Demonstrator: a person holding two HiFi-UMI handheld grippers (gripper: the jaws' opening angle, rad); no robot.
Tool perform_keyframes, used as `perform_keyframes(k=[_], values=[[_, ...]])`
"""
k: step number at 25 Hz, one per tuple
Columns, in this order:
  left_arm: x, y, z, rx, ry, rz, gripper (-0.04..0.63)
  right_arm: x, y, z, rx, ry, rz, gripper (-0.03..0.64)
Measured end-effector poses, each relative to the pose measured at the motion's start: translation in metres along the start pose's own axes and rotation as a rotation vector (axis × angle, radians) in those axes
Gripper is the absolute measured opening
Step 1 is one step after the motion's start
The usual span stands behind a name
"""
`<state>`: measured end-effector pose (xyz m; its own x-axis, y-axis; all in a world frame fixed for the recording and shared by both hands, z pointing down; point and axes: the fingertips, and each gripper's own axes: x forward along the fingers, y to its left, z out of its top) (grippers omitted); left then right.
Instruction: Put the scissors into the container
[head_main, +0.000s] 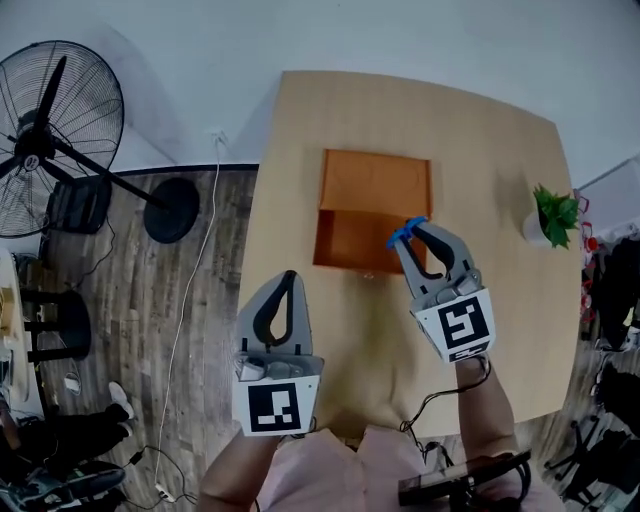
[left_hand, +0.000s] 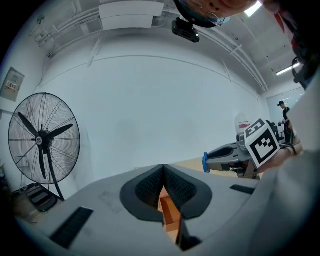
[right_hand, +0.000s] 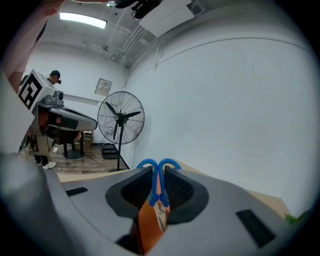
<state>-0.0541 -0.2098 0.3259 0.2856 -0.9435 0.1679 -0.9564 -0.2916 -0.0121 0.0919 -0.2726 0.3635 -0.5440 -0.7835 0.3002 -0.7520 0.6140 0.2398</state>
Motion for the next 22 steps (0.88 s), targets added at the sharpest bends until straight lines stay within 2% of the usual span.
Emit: perform_keyframes(k=[11, 22], values=[[0.028, 0.011, -0.044, -0.037, 0.099, -0.008, 0.005, 0.035, 0.004, -0.066, 0.035, 0.139, 0.042, 0.075], [0.041, 0.019, -0.078, -0.060, 0.169, -0.004, 0.005, 0.057, 0.014, -0.095, 0.041, 0.206, 0.099, 0.077]])
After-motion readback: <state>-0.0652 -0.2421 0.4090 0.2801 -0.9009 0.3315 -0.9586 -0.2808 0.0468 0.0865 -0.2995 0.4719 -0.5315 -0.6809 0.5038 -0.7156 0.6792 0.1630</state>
